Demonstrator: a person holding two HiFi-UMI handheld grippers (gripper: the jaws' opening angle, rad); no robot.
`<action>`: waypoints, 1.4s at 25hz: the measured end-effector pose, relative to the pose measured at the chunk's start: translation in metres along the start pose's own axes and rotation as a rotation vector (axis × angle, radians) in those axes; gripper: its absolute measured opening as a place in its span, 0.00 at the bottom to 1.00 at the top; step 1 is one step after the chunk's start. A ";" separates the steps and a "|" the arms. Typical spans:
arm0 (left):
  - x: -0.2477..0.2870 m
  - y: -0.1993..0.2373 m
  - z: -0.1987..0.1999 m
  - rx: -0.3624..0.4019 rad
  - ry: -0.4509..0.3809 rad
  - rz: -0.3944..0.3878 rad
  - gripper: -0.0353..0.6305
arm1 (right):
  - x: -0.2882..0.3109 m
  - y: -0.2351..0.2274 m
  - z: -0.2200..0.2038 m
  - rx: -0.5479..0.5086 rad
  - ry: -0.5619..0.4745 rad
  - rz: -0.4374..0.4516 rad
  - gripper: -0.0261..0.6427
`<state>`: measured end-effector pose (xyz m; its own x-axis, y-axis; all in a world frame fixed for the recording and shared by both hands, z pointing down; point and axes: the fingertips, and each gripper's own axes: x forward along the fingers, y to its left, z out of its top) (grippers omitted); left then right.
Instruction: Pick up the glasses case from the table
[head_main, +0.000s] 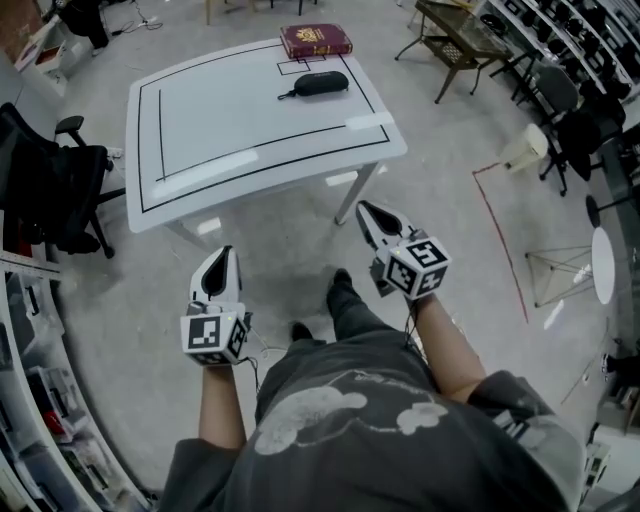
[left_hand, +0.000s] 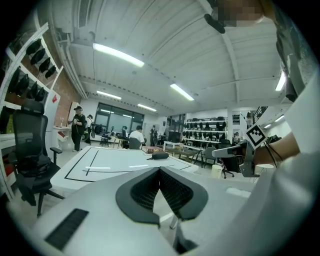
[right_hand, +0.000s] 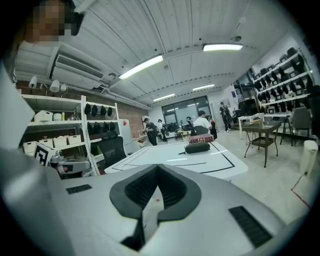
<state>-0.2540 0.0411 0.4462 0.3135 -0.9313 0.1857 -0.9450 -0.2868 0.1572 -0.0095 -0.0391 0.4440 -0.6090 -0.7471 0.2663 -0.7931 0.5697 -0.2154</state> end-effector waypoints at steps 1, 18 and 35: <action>0.005 0.001 0.000 0.002 0.002 -0.006 0.06 | 0.005 -0.004 0.001 0.002 -0.006 -0.006 0.04; 0.157 0.017 0.045 0.086 0.014 0.024 0.06 | 0.139 -0.146 0.072 0.009 -0.067 0.029 0.04; 0.365 -0.011 0.082 0.170 0.098 -0.024 0.09 | 0.249 -0.287 0.109 -0.008 0.011 0.113 0.04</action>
<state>-0.1371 -0.3141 0.4326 0.3361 -0.8997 0.2786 -0.9366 -0.3503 -0.0014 0.0672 -0.4257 0.4701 -0.6947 -0.6740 0.2512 -0.7193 0.6530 -0.2373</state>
